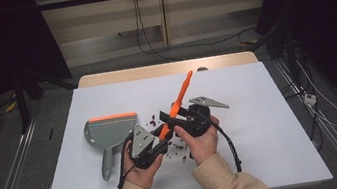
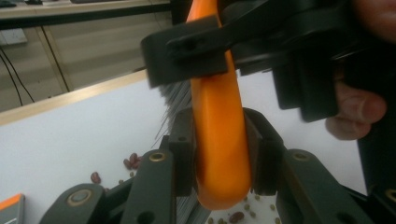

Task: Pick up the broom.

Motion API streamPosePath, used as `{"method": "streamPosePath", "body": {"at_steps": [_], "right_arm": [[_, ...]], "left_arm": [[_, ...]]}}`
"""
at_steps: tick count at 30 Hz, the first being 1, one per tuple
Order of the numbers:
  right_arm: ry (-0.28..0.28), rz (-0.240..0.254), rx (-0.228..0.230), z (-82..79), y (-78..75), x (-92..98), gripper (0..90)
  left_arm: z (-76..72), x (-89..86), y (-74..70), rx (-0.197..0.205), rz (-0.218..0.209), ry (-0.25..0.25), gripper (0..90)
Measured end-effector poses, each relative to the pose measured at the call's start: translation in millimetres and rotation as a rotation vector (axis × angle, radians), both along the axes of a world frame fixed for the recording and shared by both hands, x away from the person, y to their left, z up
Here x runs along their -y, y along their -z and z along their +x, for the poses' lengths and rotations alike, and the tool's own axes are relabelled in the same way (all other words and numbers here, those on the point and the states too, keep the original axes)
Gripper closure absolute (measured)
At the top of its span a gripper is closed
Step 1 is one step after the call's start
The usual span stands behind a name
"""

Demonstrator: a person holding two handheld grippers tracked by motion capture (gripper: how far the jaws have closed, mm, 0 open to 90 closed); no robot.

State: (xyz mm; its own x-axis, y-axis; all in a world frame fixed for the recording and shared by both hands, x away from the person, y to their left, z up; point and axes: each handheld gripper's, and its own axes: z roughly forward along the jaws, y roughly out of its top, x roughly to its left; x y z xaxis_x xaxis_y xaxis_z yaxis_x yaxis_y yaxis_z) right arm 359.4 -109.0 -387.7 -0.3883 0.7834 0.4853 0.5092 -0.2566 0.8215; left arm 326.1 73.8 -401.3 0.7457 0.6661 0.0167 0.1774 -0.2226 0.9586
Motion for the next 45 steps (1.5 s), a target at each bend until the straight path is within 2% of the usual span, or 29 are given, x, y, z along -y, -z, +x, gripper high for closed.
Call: {"method": "streamPosePath", "body": {"at_steps": [2, 6, 8, 9, 10, 11, 12, 13, 17, 22, 25, 31, 34, 42, 45], "right_arm": [[0.007, 0.026, -0.016, -0.7, -2.5, 1.7, 41.3], [-0.008, 0.05, -0.043, -1.5, -4.8, 1.9, 56.0], [-0.008, 0.063, -0.045, -1.4, -6.5, 3.2, 68.2], [-0.013, 0.051, -0.021, -0.7, -6.6, 4.3, 70.0], [0.005, 0.005, -0.004, -0.3, -8.6, 5.0, 70.3], [-0.005, 0.006, -0.003, 1.9, -9.1, 7.4, 70.3], [-0.007, 0.031, -0.015, 3.4, -9.3, 10.9, 70.3], [0.0, 0.025, -0.007, 4.4, -10.0, 14.3, 70.4], [-0.02, -0.039, 0.014, 6.3, -16.1, 27.3, 70.3], [-0.029, -0.13, 0.014, 7.3, -20.8, 47.5, 70.3], [-0.036, -0.165, 0.002, 7.4, -21.5, 61.0, 70.3], [-0.034, -0.237, -0.004, 4.1, -20.4, 83.2, 70.3], [-0.036, -0.25, -0.018, 3.5, -19.9, 91.6, 70.3], [-0.052, -0.303, -0.037, 0.9, -20.1, 108.2, 70.3], [-0.044, -0.308, -0.061, 0.1, -19.7, 116.5, 70.3]], "left_arm": [[0.0, 0.6, 0.0, 0.004, -0.003, 0.001, 66.5], [0.8, 4.7, 2.4, 0.001, 0.018, 0.007, 58.4], [4.0, 6.2, 4.3, -0.037, -0.001, 0.032, 55.2], [5.5, 5.0, 4.9, -0.055, -0.027, 0.04, 59.9], [7.3, 3.9, 5.0, -0.068, -0.022, 0.047, 59.1], [8.7, 2.4, 5.3, -0.084, -0.02, 0.055, 55.8], [9.3, 1.0, 5.9, -0.091, -0.026, 0.052, 51.9], [10.0, -0.3, 6.4, -0.096, -0.02, 0.048, 47.7], [13.7, -5.1, 6.2, -0.127, -0.034, 0.053, 40.1], [15.6, -9.9, 1.8, -0.126, -0.049, 0.058, 30.6], [17.2, -13.5, -1.6, -0.128, -0.054, 0.058, 25.8], [20.8, -21.6, -6.8, -0.134, -0.064, 0.07, 19.8], [22.0, -25.1, -9.1, -0.143, -0.072, 0.084, 17.2], [22.5, -34.9, -13.4, -0.133, -0.056, 0.09, 14.6], [22.7, -39.7, -14.8, -0.133, -0.057, 0.083, 12.7]]}}
